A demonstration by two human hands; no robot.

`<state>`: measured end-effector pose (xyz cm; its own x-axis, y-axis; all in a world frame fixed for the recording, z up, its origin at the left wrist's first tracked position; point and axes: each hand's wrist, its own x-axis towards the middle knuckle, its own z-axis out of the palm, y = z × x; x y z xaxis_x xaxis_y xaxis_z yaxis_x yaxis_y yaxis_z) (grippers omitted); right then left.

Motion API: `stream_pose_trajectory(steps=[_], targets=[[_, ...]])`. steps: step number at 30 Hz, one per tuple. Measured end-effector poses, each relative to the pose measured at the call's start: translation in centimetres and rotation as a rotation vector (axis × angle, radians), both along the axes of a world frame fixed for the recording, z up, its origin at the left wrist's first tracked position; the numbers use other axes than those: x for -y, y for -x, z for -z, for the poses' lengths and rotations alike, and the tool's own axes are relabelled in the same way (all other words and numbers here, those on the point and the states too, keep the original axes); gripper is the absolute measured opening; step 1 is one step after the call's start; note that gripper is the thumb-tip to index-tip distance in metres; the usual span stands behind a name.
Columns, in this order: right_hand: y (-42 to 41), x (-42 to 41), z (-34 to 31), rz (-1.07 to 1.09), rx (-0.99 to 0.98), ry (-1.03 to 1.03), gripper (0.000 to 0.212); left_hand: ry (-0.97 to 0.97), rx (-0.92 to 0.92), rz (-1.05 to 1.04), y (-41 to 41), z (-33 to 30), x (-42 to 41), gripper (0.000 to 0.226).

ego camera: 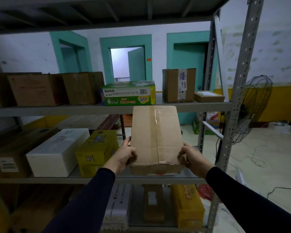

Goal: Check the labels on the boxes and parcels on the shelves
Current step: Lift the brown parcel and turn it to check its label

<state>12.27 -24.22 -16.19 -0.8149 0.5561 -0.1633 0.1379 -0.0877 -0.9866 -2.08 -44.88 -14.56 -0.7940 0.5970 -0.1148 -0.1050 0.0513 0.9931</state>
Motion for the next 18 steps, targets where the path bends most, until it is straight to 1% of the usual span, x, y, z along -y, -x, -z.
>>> stream_pose_trajectory(steps=[1, 2, 3, 4, 6, 8, 9, 10, 12, 15, 16, 18], targets=[[-0.1, 0.2, -0.1, 0.018, -0.011, 0.030, 0.043, -0.027, 0.013, 0.011, 0.2, 0.1, 0.0, 0.077], [-0.2, 0.1, 0.0, 0.030, -0.031, 0.058, 0.042, -0.040, 0.015, 0.017, 0.3, 0.2, 0.0, 0.069], [-0.2, 0.1, 0.0, 0.035, -0.052, 0.079, 0.047, -0.030, 0.007, 0.014, 0.3, 0.3, 0.1, 0.063], [-0.2, -0.1, 0.0, 0.026, -0.074, 0.082, 0.050, -0.015, 0.001, 0.000, 0.3, 0.3, 0.1, 0.059], [-0.3, 0.0, -0.8, 0.000, -0.113, 0.060, 0.045, 0.004, 0.029, -0.033, 0.1, 0.4, 0.3, 0.053], [-0.3, 0.1, -1.3, 0.002, -0.133, 0.040, 0.037, -0.003, 0.123, -0.044, 0.0, 0.5, 0.5, 0.047], [-0.3, 0.1, -1.4, -0.005, -0.148, 0.046, 0.037, -0.018, 0.177, -0.050, 0.0, 0.6, 0.6, 0.045], [-0.3, 0.1, -1.4, -0.023, -0.164, 0.060, 0.040, -0.038, 0.225, -0.055, 0.1, 0.8, 0.8, 0.045], [-0.3, 0.3, -1.4, -0.079, -0.175, 0.150, 0.050, -0.073, 0.278, -0.044, 0.3, 1.2, 1.1, 0.045], [-0.3, 0.9, -1.9, -0.128, -0.166, 0.392, 0.052, -0.084, 0.260, -0.012, 0.2, 1.2, 1.1, 0.041], [-0.2, 1.1, -1.9, -0.134, -0.176, 0.439, 0.049, -0.056, 0.231, -0.013, 0.0, 0.9, 1.0, 0.039], [0.1, 1.4, -2.2, -0.135, -0.196, 0.457, 0.045, 0.079, 0.104, -0.047, 0.1, 0.8, 0.4, 0.040]])
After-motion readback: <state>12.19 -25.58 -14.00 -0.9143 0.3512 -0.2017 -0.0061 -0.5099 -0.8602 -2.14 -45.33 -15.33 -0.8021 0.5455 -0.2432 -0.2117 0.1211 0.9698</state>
